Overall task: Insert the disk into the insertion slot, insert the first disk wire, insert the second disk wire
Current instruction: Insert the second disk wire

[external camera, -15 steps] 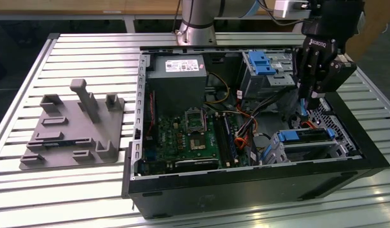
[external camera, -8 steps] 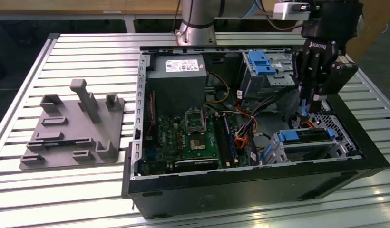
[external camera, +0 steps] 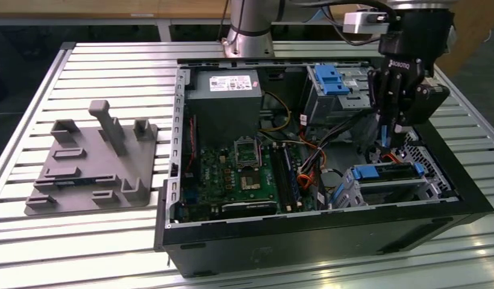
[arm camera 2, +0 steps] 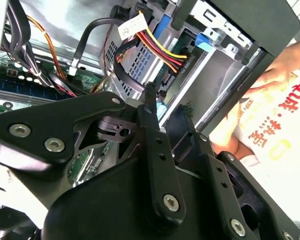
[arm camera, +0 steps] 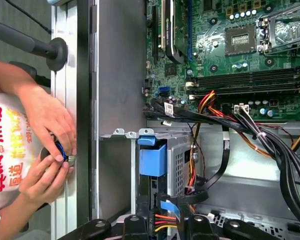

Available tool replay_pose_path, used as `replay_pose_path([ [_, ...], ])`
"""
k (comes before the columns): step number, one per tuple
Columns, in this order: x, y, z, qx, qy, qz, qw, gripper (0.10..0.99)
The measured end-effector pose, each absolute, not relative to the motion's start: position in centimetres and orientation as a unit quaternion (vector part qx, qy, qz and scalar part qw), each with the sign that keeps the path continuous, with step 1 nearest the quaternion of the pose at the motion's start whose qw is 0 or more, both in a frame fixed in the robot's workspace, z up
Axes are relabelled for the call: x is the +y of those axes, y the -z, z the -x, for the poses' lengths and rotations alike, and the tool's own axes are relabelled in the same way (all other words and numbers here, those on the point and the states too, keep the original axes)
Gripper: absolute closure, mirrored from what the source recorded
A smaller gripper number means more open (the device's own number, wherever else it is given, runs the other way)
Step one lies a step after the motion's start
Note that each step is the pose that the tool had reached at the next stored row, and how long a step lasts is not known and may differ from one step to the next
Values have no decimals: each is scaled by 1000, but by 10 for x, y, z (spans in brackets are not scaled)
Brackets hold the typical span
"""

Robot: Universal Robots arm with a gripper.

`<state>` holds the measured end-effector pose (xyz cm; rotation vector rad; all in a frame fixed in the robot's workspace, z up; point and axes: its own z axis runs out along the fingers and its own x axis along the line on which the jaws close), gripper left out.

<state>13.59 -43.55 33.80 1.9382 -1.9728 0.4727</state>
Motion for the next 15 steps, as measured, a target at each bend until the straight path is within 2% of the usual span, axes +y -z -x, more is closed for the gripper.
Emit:
replay_pose_path([
  [7,-436,-333,-131,-693,-175,-681,162,725],
  [15,-436,-331,-131,-692,-179,-680,164,725],
])
